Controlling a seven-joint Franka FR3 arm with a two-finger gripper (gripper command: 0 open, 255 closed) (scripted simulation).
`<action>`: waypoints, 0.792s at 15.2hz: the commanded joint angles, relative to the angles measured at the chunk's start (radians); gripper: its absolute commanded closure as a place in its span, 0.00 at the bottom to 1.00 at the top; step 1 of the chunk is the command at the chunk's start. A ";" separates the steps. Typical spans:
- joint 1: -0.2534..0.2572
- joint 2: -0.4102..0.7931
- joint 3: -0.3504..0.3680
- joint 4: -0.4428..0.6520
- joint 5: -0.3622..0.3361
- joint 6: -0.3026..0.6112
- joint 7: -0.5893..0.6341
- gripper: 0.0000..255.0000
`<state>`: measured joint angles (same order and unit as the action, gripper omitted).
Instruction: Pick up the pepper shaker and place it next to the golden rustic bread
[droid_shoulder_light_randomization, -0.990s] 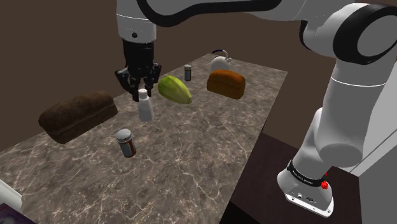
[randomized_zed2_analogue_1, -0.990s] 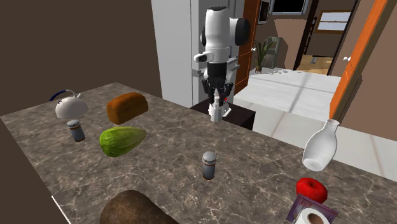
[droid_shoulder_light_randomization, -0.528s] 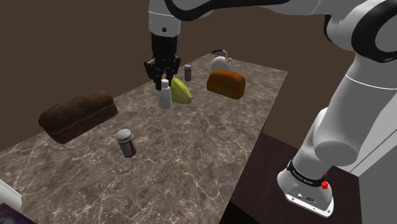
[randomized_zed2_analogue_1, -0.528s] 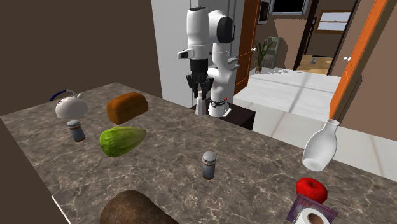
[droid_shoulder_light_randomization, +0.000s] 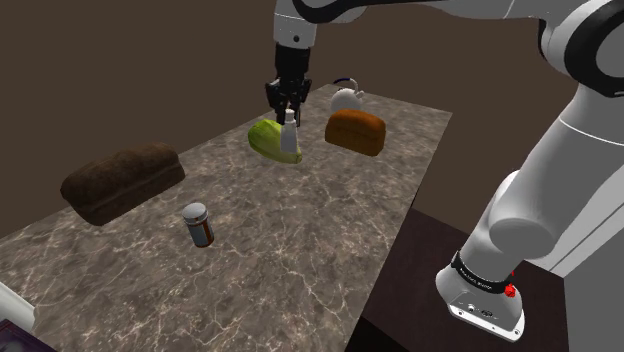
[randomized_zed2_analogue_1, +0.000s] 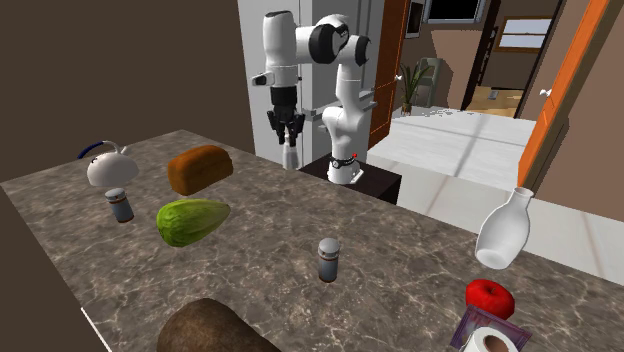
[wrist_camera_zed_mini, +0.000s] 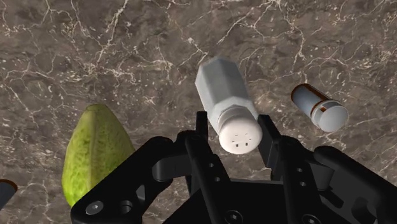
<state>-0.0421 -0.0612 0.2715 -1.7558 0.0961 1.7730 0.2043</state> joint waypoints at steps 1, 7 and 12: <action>-0.023 -0.028 -0.027 -0.038 0.009 0.007 -0.054 1.00; -0.087 -0.050 -0.109 -0.061 0.015 -0.006 -0.201 1.00; -0.140 -0.039 -0.176 -0.048 0.013 -0.021 -0.320 1.00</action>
<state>-0.1704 -0.1037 0.1098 -1.8067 0.1103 1.7541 -0.0880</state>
